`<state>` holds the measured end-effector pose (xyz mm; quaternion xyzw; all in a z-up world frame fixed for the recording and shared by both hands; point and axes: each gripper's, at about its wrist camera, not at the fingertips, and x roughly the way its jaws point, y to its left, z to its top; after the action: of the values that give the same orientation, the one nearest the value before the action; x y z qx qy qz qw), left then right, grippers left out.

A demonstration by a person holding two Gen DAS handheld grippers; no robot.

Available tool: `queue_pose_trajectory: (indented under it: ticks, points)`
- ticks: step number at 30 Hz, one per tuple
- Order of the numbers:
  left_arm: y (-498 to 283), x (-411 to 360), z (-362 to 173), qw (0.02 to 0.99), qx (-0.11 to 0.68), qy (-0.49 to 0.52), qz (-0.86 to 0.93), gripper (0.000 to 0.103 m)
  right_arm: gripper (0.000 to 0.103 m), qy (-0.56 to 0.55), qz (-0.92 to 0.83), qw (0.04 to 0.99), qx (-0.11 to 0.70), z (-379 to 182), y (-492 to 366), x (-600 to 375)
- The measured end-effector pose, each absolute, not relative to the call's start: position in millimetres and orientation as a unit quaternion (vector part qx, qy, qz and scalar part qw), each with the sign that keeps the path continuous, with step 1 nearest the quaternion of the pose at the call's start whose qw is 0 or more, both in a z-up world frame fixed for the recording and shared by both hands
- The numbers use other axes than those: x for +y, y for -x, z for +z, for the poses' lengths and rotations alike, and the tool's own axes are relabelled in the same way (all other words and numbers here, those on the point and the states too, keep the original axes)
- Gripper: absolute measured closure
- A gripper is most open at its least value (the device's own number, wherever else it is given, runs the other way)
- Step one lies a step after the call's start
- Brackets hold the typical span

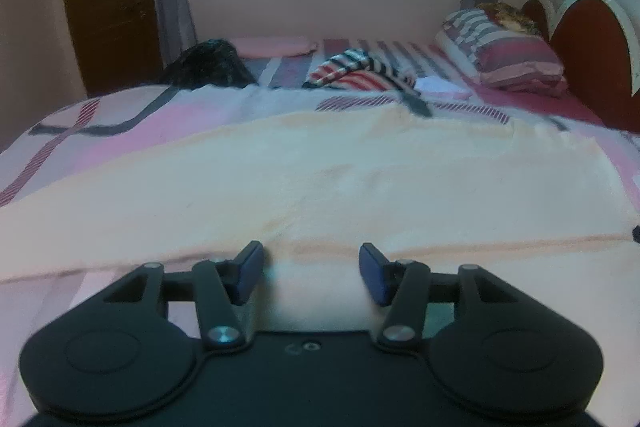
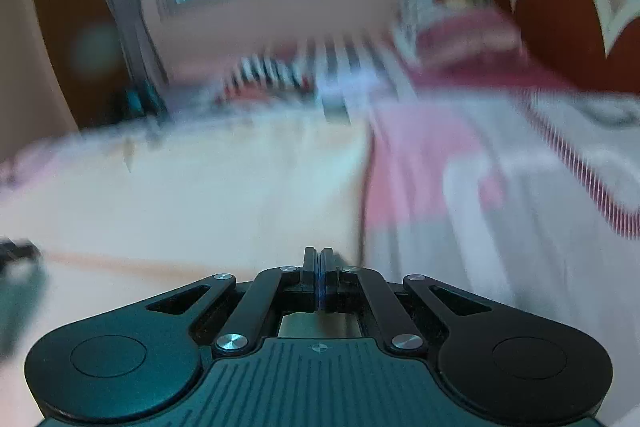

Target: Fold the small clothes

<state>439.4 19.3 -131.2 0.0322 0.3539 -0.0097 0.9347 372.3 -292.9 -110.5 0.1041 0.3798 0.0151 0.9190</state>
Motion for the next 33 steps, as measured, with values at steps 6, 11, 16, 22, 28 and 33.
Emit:
queue_pose_trajectory:
  ticks: [6, 11, 16, 22, 28, 33]
  points:
    - [-407, 70, -126, 0.943, 0.333, -0.010, 0.022, 0.047, 0.103, -0.135, 0.014, 0.930, 0.341, -89, -351, -296]
    - [-397, 145, -129, 0.931, 0.347, 0.067, 0.094, 0.049, 0.103, -0.144, 0.034, 0.929, 0.340, -89, -347, -274]
    - [-383, 231, -127, 0.917, 0.312, 0.192, 0.157, 0.052, 0.103, -0.150, 0.042, 0.928, 0.338, -92, -349, -258]
    - [-371, 308, -131, 0.884, 0.273, 0.316, 0.208, 0.051, 0.103, -0.179, -0.012, 0.929, 0.324, -88, -368, -276]
    - [-386, 329, -133, 0.869, 0.266, 0.354, 0.222, 0.065, 0.103, -0.188, -0.028, 0.930, 0.316, -83, -373, -291]
    - [-402, 311, -119, 0.885, 0.289, 0.286, 0.229, 0.101, 0.103, -0.194, -0.029, 0.928, 0.318, -84, -369, -296]
